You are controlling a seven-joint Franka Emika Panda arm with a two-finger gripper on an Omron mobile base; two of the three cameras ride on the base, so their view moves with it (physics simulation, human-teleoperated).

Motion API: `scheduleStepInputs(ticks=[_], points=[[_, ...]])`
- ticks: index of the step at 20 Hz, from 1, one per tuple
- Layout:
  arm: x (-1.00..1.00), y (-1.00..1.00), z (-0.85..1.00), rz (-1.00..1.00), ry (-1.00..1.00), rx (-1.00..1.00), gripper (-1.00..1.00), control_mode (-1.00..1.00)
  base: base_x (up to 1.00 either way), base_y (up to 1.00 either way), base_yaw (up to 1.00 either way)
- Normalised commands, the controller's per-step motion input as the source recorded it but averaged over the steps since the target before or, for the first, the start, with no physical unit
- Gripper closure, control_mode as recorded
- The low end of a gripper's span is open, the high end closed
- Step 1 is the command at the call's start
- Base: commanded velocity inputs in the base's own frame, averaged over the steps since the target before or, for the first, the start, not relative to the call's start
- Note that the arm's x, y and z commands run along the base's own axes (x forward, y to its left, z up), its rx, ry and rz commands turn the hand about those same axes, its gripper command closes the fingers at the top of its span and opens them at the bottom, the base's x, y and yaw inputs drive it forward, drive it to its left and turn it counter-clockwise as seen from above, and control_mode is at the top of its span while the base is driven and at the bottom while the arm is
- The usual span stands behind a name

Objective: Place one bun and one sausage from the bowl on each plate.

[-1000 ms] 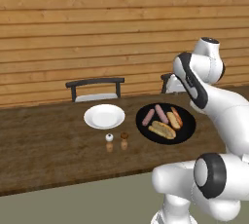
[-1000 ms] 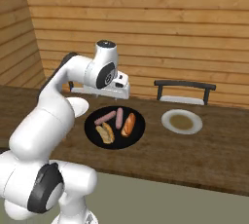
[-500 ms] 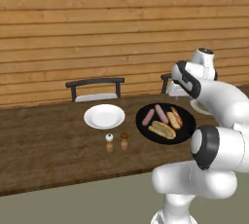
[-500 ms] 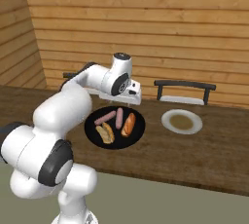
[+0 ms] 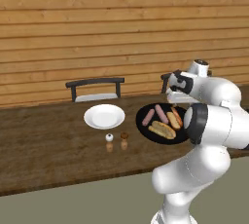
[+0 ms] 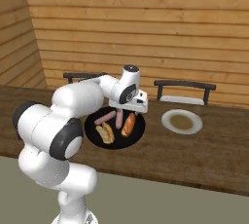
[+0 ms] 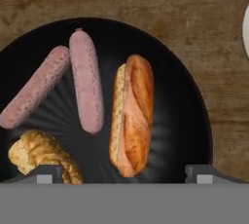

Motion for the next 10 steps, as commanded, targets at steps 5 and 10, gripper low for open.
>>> scheduleStepInputs(ticks=[5,10], points=[[0.28,-0.06,-0.53,0.0,0.02,0.0,-1.0,-1.0,0.0,0.0,0.0],[0.05,0.0,-0.42,0.0,0.03,0.0,-1.0,-1.0,0.0,0.0,0.0]])
